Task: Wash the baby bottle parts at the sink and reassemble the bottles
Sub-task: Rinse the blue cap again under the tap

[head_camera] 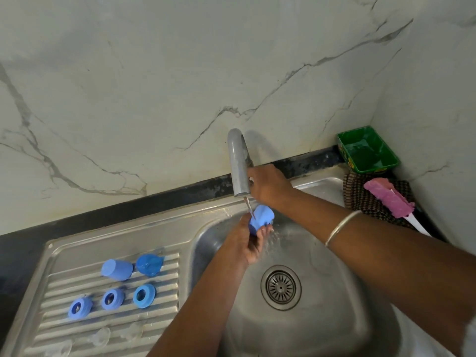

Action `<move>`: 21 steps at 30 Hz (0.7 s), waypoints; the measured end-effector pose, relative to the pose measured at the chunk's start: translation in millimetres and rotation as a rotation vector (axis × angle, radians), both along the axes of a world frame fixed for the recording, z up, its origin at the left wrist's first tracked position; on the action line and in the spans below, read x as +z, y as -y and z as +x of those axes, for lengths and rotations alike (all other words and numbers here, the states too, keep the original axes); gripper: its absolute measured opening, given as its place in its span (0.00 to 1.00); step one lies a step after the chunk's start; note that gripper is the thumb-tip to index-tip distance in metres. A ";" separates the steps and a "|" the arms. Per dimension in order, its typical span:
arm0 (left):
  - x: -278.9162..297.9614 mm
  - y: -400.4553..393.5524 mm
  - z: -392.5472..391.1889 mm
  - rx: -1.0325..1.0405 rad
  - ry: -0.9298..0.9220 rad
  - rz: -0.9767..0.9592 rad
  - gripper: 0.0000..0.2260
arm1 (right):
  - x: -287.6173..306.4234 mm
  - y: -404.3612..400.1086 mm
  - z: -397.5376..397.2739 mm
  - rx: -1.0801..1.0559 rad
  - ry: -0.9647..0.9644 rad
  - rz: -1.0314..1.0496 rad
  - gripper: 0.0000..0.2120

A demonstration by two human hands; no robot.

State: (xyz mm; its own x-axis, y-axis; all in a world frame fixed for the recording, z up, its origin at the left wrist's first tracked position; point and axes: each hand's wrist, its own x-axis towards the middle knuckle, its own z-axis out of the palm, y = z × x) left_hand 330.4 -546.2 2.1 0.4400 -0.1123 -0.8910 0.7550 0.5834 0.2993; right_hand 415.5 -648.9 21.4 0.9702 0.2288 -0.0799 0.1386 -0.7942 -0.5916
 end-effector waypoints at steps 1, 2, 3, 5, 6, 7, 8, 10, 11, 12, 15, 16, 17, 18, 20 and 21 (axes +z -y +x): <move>0.0 -0.7 -1.1 0.029 -0.006 -0.042 0.22 | 1.2 -4.4 0.5 -0.012 0.021 -0.037 0.14; -0.3 0.1 -2.9 0.047 -0.010 -0.073 0.22 | 2.3 -6.9 0.4 -0.030 0.036 -0.062 0.13; -0.4 0.0 -5.5 0.060 -0.013 -0.091 0.22 | 3.3 -8.3 0.6 -0.041 0.054 -0.079 0.12; 0.2 0.0 -11.6 0.059 -0.016 -0.117 0.21 | 3.5 -8.6 3.2 -0.050 0.088 -0.084 0.11; 0.4 -0.5 -15.2 0.055 -0.016 -0.132 0.21 | 3.3 -8.1 4.4 -0.054 0.084 -0.061 0.11; 1.4 -0.8 -18.6 0.043 -0.011 -0.138 0.21 | 3.5 -7.5 6.0 -0.063 0.067 -0.029 0.11; 2.2 -0.9 -22.1 0.030 0.000 -0.127 0.20 | 4.3 -7.7 6.7 -0.071 0.047 0.003 0.11; 3.9 1.1 -29.0 -0.012 0.025 -0.063 0.17 | 4.9 -7.3 6.1 -0.084 0.020 0.039 0.12; 4.0 1.9 -32.8 -0.038 0.043 -0.001 0.15 | 4.8 -6.8 4.5 -0.091 0.017 0.051 0.12; 3.1 2.6 -36.3 -0.072 0.071 0.079 0.13 | 4.6 -5.1 1.8 -0.101 0.024 0.068 0.12; -4.4 1.3 -46.9 -0.259 0.149 0.365 0.10 | 0.1 4.0 -13.6 -0.132 0.027 0.169 0.11; -6.8 0.2 -51.9 -0.322 0.169 0.438 0.11 | -3.4 8.1 -23.5 -0.145 0.011 0.209 0.12; -9.0 -1.7 -55.1 -0.373 0.184 0.501 0.13 | -7.7 11.9 -33.9 -0.172 -0.009 0.241 0.15; -11.5 -2.2 -60.0 -0.420 0.192 0.558 0.15 | -14.5 17.4 -47.5 -0.211 -0.035 0.259 0.17; -16.3 -2.5 -66.9 -0.529 0.213 0.695 0.16 | -30.2 30.0 -76.4 -0.252 -0.096 0.237 0.16; -19.5 -1.1 -72.1 -0.598 0.236 0.779 0.16 | -38.2 37.7 -93.0 -0.247 -0.143 0.199 0.13</move>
State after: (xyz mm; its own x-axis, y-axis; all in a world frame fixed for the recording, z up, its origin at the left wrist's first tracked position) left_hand 258.3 -545.1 -17.4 0.6769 0.2039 -0.7073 0.7316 -0.2930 0.6156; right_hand 322.4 -686.5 -16.8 0.9804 0.0130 -0.1964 -0.1391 -0.6604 -0.7379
